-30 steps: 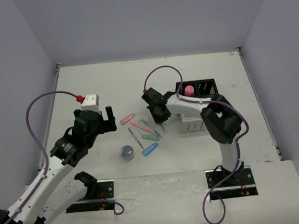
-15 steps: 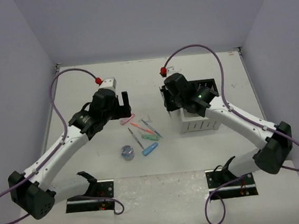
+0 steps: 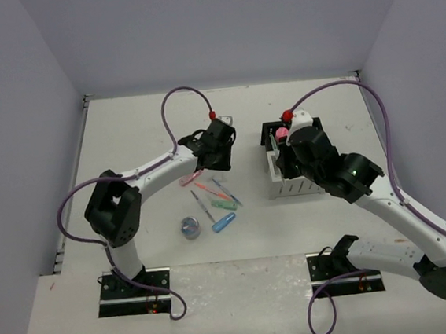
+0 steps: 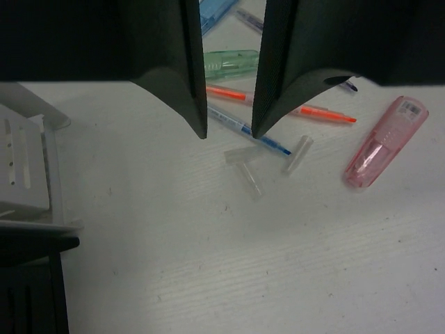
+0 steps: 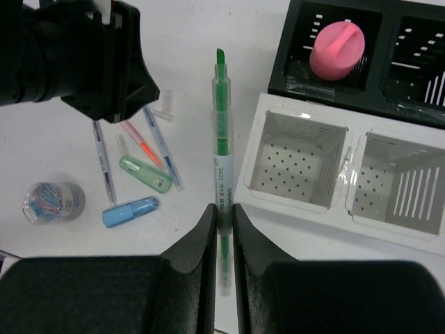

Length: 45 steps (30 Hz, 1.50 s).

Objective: Sort the stationery into containers
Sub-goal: Close the pen cap on the pen.

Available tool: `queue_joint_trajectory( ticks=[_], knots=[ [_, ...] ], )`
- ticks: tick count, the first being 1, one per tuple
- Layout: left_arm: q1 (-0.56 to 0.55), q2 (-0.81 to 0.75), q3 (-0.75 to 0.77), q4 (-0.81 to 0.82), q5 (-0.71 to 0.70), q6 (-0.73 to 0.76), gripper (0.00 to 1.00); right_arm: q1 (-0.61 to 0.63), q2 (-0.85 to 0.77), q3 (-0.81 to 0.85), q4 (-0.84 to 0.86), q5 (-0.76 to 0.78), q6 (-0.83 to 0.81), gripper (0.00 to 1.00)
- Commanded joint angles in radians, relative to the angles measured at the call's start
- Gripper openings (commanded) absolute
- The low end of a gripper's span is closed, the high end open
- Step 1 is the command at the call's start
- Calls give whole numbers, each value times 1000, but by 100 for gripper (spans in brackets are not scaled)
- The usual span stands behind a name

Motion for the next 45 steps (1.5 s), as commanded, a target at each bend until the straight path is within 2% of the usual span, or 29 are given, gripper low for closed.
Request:
queue_joint_trajectory(
  ticks=[1,12,23,31,35,39,40,41,42,45],
  knots=[
    [0,64,91,-15,-79,-69,34,-4,-47,-33,-24,37,22,0],
    [-20,166,133,-53,-219,-134,36,-4,-81,-80,4,23,-3,0],
    [-21,255,146,-38,-205,-146,36,-4,-105,-98,26,-7,-19,0],
    [-22,283,145,-18,-186,-148,30,-4,-134,-100,22,-16,-36,0],
    [-22,297,141,-20,-182,-147,25,-4,-139,-99,24,-16,-39,0],
    [-22,307,135,-18,-174,-148,15,-4,-145,-94,19,-19,-40,0],
    [-22,310,135,-16,-170,-148,11,-4,-148,-94,20,-22,-40,0],
    [-21,315,135,-16,-166,-148,2,-4,-153,-94,21,-27,-41,0],
    [-22,317,135,-16,-160,-147,0,-4,-156,-94,21,-29,-42,0],
    [-21,316,130,-8,-142,-146,0,-4,-161,-97,17,-29,-44,0]
  ],
)
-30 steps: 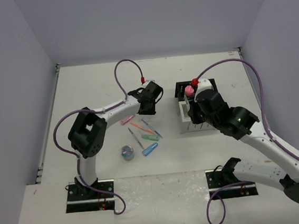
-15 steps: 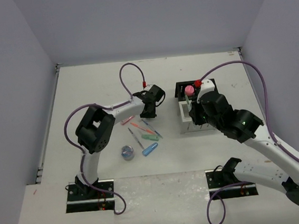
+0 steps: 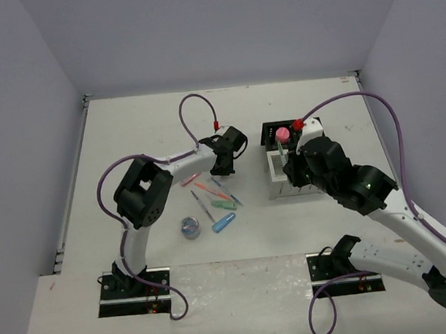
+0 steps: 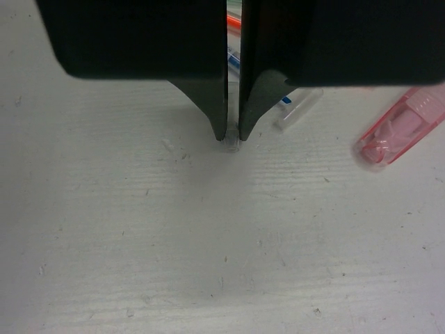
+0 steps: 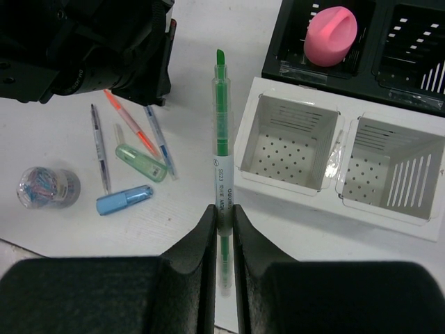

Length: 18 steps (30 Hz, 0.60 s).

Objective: Sort the stationery into containers
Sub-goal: Close the pen cap on the pen.

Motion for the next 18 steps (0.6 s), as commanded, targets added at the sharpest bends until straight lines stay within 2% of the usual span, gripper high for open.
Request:
queue_joint_trajectory(
  ticks=[1,5,8,10,12,16,18],
  knots=[
    [-2,30,13,27,26,-13,0,-4,-27,-1,25,-13,-17,0],
    [-4,-23,14,59,29,-12,0,-4,-47,-14,47,-33,-21,0],
    [-2,-153,-39,188,96,-10,0,-4,-87,-59,109,-77,-33,0],
    [-2,-249,-101,327,146,-28,0,-4,-122,-107,175,-134,-27,0],
    [-3,-353,-160,394,167,-35,0,-4,-162,-128,206,-187,-24,0],
    [-4,-589,-329,651,259,-46,0,-3,-202,-213,337,-381,-14,0],
    [-4,-703,-492,891,347,-83,0,-3,-184,-252,372,-486,-4,0]
  ],
)
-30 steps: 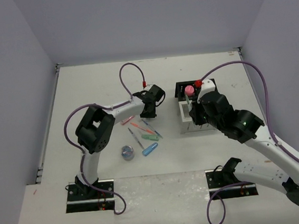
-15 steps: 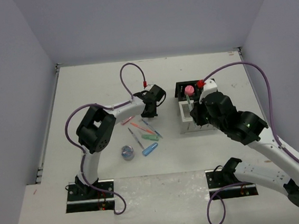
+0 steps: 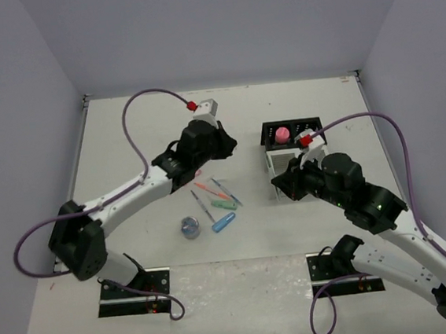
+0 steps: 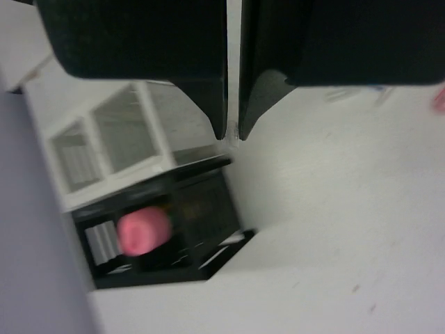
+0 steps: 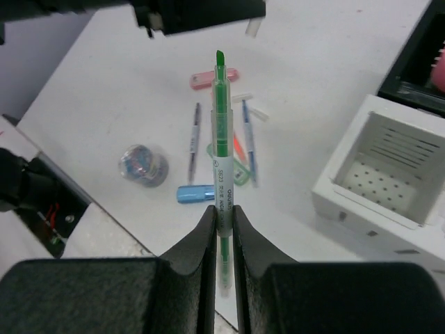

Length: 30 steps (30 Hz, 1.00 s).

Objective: Sort the stationery into containers
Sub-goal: Close the pen cap on the pen.

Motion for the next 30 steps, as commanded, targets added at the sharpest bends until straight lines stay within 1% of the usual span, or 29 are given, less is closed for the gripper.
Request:
queue_joint_trajectory(
  ticks=[1,3,4,5,7,9,11,15,20,30],
  knots=[
    [-3,-266,-249,552,183,-90,0,-2,10,-81,196,-266,20,0],
    [-3,-333,-355,722,235,-151,0,-2,-18,-142,323,-375,69,0],
    [-3,-358,-372,748,242,-172,0,-1,-33,-159,395,-404,99,0],
    [-4,-377,-390,776,250,-179,0,0,-38,-179,421,-435,110,0],
    [-3,-431,-465,895,271,-228,0,3,-34,-208,513,-483,150,0],
    [-5,-449,-490,945,285,-254,0,7,-19,-207,539,-485,161,0],
    [-3,-450,-485,970,327,-264,0,13,-3,-205,582,-489,170,0],
    [-5,-457,-514,1050,358,-280,0,18,22,-197,596,-434,169,0],
    [-5,-455,-523,1090,389,-288,0,18,30,-198,605,-410,179,0],
    [-3,-419,-539,1168,439,-309,0,18,15,-186,563,-336,178,0]
  ],
)
